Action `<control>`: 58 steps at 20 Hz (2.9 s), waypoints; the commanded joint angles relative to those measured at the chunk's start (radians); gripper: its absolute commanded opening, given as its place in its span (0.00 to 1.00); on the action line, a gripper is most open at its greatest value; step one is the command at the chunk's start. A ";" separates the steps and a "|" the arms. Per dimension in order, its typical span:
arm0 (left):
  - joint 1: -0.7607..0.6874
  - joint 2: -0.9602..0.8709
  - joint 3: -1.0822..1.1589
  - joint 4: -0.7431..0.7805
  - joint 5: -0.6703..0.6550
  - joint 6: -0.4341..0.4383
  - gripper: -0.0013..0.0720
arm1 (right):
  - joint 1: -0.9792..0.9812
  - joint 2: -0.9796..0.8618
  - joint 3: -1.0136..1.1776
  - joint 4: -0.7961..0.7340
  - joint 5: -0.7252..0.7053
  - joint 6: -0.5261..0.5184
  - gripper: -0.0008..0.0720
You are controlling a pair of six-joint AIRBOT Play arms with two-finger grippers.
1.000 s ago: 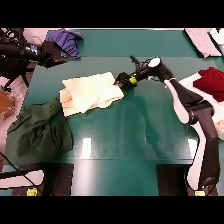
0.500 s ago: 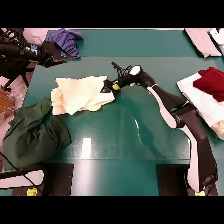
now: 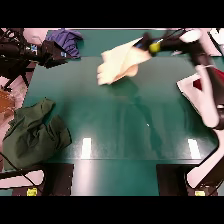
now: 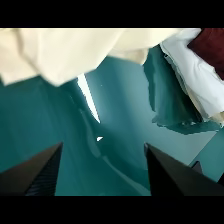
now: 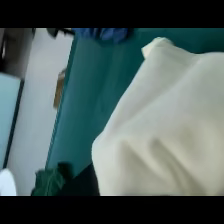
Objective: Fold the shirts.
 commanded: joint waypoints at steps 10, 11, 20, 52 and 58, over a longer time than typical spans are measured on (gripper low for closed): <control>0.001 0.000 0.001 -0.038 0.024 -0.001 0.85 | -0.846 0.263 -0.003 -0.191 0.290 0.422 0.04; 0.000 0.000 0.001 -0.040 0.032 -0.002 0.85 | -0.899 0.273 -0.003 -0.190 0.330 0.423 0.04; 0.001 0.000 0.001 -0.057 0.079 -0.001 0.85 | -1.073 0.408 -0.301 -0.526 0.649 0.358 0.04; -0.053 -0.001 0.001 -0.407 -0.044 0.039 0.86 | -0.016 0.576 -0.261 0.232 0.358 -0.410 0.69; -0.146 -0.001 0.001 -0.393 -0.043 0.061 0.86 | 0.300 0.514 -0.472 0.213 0.341 -0.491 0.50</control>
